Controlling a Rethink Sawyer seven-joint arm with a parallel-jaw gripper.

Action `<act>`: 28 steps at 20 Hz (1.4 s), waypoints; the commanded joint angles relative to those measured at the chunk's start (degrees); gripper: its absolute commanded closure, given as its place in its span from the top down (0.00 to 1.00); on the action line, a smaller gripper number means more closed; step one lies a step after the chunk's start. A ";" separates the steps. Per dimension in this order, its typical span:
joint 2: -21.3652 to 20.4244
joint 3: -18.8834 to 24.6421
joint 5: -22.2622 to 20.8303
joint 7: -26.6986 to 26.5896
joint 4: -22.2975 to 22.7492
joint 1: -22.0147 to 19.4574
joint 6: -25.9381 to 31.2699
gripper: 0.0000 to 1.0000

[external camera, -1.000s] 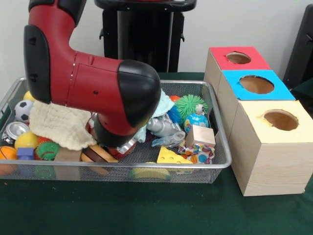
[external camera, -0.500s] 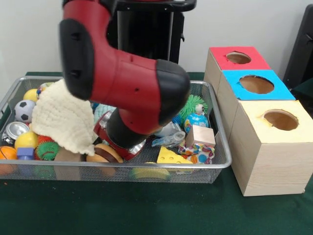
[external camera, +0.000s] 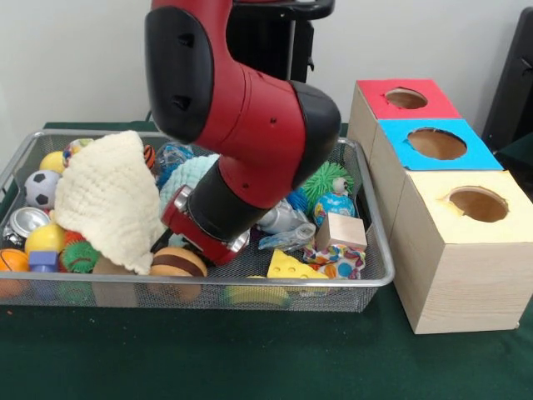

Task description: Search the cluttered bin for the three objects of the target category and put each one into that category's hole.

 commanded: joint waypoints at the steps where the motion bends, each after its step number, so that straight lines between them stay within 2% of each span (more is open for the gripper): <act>1: 2.20 -0.28 -0.40 16.46 14.25 0.47 -22.25 1.00; 3: 0.17 0.43 2.83 15.43 17.28 -0.01 -21.65 1.00; 4: -1.14 2.41 5.77 14.14 19.69 -1.75 -20.86 1.00; 6: -2.01 2.28 7.30 13.39 20.77 -1.51 -20.54 1.00; 15: -0.48 1.14 10.61 9.27 18.15 -1.45 -20.42 1.00; 21: 0.63 -0.42 13.88 12.60 16.43 -0.43 -19.22 1.00; 28: -0.69 -2.00 19.26 16.40 20.09 0.22 -21.10 1.00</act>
